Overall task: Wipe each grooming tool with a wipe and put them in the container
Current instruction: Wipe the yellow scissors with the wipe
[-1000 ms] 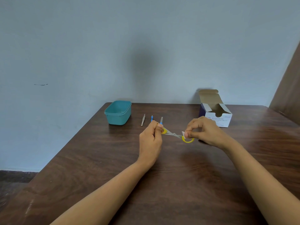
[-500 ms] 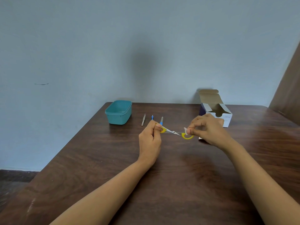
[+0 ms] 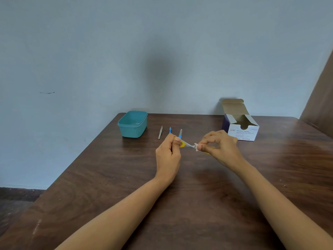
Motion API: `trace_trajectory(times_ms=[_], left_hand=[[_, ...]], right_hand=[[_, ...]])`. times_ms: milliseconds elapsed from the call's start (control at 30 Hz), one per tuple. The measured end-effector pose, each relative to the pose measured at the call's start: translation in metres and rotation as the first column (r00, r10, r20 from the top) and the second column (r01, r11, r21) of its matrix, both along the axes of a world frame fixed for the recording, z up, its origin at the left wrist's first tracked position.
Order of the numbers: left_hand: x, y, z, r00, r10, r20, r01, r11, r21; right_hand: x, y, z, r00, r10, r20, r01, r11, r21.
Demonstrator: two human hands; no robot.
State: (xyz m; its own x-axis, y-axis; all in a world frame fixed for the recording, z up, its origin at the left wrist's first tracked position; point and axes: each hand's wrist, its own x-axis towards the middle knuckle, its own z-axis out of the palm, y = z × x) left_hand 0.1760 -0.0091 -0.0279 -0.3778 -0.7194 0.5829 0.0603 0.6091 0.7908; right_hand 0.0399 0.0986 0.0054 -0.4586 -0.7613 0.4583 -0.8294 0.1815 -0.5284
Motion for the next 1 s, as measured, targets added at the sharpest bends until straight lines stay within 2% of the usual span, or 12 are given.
trace_trajectory(times_ms=[233,533,600,700,767,867,1000], left_hand=[[-0.002,-0.001,-0.001,1.0,-0.007,0.01,0.007,1.0,0.002],[-0.001,0.0,-0.002,1.0,-0.021,0.015,0.022,0.999,-0.044],[-0.001,-0.001,-0.002,1.0,-0.011,0.002,0.011,0.999,-0.034],[-0.001,-0.002,-0.002,1.0,0.002,-0.013,-0.002,1.0,-0.012],[-0.002,-0.002,-0.002,1.0,0.006,-0.01,-0.006,1.0,-0.014],[-0.002,-0.002,-0.002,1.0,0.014,-0.001,-0.014,1.0,-0.011],[-0.002,-0.001,-0.001,1.0,0.023,0.005,-0.023,0.999,-0.024]], right_hand=[[-0.023,0.016,0.005,0.997,-0.075,-0.015,0.076,0.992,0.1],[-0.003,0.004,0.007,0.994,0.055,-0.095,-0.042,0.99,0.134],[0.004,-0.002,0.005,0.992,0.047,-0.119,-0.035,0.994,0.102],[0.01,-0.007,0.0,1.0,-0.002,-0.024,0.002,1.0,-0.025],[0.011,-0.008,-0.001,1.0,-0.014,0.0,0.014,0.999,-0.047],[0.007,-0.005,0.002,0.999,-0.017,-0.048,0.018,0.999,0.029],[-0.004,0.003,0.008,0.978,-0.017,-0.206,0.04,0.993,0.11]])
